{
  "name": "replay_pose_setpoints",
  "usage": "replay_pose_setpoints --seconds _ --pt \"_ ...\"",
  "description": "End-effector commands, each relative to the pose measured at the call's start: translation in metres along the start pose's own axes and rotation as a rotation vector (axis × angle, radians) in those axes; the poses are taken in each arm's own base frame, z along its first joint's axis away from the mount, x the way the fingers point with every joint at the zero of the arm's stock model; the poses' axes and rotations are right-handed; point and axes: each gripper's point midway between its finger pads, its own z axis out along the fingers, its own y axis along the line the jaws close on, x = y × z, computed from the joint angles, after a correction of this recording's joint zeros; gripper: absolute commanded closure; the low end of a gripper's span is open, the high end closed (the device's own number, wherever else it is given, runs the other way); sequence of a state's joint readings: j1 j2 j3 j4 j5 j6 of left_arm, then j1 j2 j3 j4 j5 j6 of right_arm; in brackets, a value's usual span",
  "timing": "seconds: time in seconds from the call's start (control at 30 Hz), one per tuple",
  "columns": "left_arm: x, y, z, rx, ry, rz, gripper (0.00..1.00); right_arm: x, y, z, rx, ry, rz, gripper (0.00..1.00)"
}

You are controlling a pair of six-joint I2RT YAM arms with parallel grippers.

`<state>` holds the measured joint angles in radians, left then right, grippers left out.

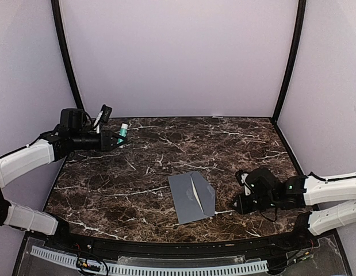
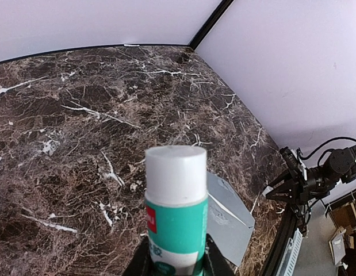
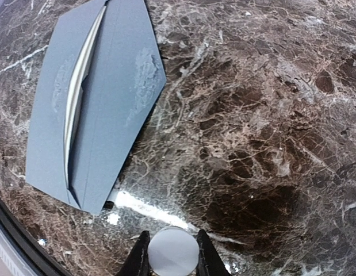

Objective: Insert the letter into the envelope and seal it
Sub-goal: Place the solid glue cap at the center of the board.

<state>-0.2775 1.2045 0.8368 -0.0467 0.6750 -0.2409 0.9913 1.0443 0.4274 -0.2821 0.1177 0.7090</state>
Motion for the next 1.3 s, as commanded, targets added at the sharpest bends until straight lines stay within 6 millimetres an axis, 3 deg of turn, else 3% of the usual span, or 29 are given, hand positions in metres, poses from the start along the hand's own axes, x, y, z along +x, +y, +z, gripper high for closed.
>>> replay_pose_setpoints --seconds 0.0,0.13,0.4,0.77,0.93,1.13,1.27 --pt "-0.008 -0.010 0.001 0.075 -0.012 0.044 0.91 -0.003 -0.002 0.009 0.046 -0.010 -0.021 0.94" --pt "-0.004 -0.008 0.005 0.081 0.001 0.032 0.91 -0.001 -0.008 0.016 0.112 -0.001 -0.025 0.94" --pt "0.000 -0.007 0.008 0.091 0.022 0.022 0.90 0.003 -0.008 0.025 0.149 0.039 -0.070 0.82" --pt "0.001 -0.007 0.008 0.092 0.020 0.028 0.90 0.000 -0.009 0.023 0.160 0.031 -0.070 0.54" --pt "0.002 -0.010 0.005 0.100 0.017 0.044 0.90 -0.007 -0.002 0.018 0.131 0.008 -0.059 0.36" --pt "-0.001 -0.020 0.001 0.143 -0.031 0.000 0.90 -0.051 0.031 -0.017 0.048 -0.084 -0.039 0.17" --pt "-0.013 -0.056 0.000 0.238 -0.073 -0.030 0.90 -0.096 0.074 -0.048 -0.099 -0.175 -0.009 0.11"
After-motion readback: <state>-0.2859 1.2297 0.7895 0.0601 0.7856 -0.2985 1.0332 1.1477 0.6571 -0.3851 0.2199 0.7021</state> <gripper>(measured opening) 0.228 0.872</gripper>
